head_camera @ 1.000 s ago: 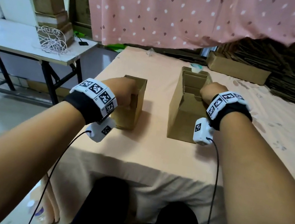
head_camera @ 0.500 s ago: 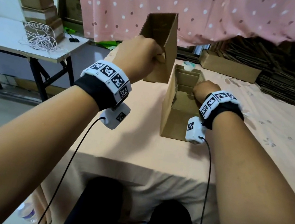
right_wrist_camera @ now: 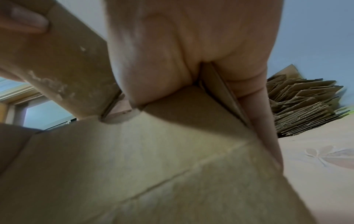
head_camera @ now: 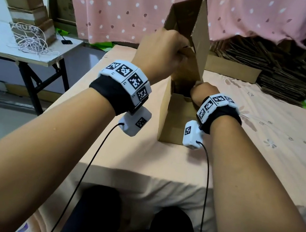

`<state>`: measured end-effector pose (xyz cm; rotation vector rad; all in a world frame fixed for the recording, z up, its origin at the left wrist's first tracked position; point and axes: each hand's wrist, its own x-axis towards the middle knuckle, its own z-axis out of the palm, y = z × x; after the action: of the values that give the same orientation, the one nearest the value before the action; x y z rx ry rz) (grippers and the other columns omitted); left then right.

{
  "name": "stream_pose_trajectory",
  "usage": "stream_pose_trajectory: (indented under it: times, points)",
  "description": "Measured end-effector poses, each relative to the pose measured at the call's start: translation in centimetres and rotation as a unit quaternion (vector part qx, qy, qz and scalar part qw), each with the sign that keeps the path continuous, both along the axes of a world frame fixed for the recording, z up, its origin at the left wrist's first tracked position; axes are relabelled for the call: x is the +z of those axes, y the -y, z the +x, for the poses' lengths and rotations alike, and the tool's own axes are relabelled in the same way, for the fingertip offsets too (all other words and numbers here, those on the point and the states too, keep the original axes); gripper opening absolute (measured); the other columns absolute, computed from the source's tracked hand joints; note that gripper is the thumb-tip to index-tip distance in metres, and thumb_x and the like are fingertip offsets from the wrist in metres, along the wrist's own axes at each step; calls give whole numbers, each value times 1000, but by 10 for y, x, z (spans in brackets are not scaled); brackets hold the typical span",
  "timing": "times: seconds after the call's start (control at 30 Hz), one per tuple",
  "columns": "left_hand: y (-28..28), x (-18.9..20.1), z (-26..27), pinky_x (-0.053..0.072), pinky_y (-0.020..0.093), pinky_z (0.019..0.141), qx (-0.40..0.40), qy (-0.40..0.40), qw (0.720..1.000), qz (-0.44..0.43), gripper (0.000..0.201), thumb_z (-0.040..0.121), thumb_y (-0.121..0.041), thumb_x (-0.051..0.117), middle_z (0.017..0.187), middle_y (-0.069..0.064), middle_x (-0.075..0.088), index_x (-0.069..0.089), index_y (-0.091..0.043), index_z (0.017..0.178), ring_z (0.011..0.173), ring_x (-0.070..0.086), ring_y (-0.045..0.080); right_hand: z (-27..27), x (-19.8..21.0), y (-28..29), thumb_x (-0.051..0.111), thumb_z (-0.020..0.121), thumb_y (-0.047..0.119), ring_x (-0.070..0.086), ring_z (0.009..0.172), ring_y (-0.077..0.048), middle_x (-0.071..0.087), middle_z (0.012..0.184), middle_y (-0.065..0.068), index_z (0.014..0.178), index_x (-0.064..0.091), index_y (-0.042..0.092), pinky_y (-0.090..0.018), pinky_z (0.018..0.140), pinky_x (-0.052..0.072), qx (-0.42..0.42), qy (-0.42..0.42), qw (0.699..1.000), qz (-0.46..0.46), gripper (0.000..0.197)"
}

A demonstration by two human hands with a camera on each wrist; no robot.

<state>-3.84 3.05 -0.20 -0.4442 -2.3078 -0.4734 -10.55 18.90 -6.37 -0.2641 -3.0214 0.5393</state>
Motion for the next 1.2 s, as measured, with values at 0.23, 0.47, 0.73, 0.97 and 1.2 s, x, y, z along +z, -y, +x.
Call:
stream_pose_trajectory:
  times: [0.23,0.47,0.73,0.97,1.2]
  points:
    - [-13,-9,0,60,36,73,-26,25,999,32,21,86,-19,63,93,-5,76,78,-24,99,84,70,17,-3,-12,-11,43,101,24,54,125,-31,57,135,-16,132,57,5,-28,82,37,34,-18,997,-60,39]
    - [-13,-22,-3,59,36,72,1,57,996,64,17,84,-24,64,88,-7,75,77,-26,94,81,68,19,6,-4,-14,56,92,21,60,114,-33,62,125,-15,128,59,6,-30,86,47,15,17,990,-140,39]
    - [-12,-24,0,59,37,75,4,95,995,18,19,84,-25,68,95,-8,76,77,-29,101,88,69,20,11,-1,-22,67,72,23,65,95,-37,66,106,-15,124,57,11,-46,91,56,77,65,970,-219,54]
    - [-14,-16,4,56,38,75,3,116,993,-27,19,83,-27,69,94,-5,75,76,-28,100,91,66,22,21,0,-21,70,57,-1,67,95,-39,68,99,-12,139,41,25,-36,59,57,109,77,928,-348,91]
    - [-13,-15,10,50,31,68,-1,126,992,-30,18,84,-28,69,94,-6,75,76,-27,101,88,66,21,23,-13,-34,34,70,-26,60,111,-51,59,130,-23,150,35,38,-44,72,56,95,83,848,-515,103]
